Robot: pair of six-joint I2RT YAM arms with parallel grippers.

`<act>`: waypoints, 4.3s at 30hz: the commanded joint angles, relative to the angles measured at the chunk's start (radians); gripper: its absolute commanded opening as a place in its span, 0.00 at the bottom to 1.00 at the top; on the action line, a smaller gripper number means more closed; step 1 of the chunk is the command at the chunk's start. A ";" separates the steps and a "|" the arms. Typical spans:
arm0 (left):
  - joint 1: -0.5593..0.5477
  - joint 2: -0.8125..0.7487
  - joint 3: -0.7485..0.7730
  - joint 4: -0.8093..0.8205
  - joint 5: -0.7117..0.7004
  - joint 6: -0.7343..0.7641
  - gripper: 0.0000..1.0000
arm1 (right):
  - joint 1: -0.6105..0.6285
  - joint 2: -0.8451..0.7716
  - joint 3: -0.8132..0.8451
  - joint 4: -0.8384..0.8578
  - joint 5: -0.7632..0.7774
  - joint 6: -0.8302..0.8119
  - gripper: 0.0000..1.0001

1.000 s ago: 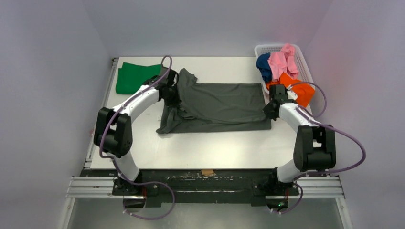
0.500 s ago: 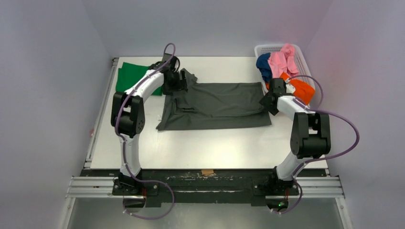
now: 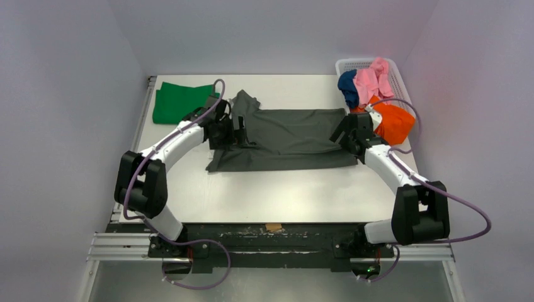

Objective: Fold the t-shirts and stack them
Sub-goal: Fold the flattened tshirt in 1/3 of the way, then grab the side of the flattened tshirt furthest away from the robot with both arms

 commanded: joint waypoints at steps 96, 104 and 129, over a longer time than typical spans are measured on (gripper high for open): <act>-0.263 -0.089 -0.284 0.246 0.000 -0.185 1.00 | 0.095 -0.523 -0.361 -0.072 -0.252 -0.083 0.90; -0.262 0.151 0.014 0.190 -0.016 -0.136 1.00 | 0.095 -0.510 -0.356 -0.075 -0.217 -0.072 0.90; 0.045 0.750 0.982 -0.224 -0.118 0.080 0.89 | 0.094 -0.254 -0.233 0.010 -0.150 -0.030 0.90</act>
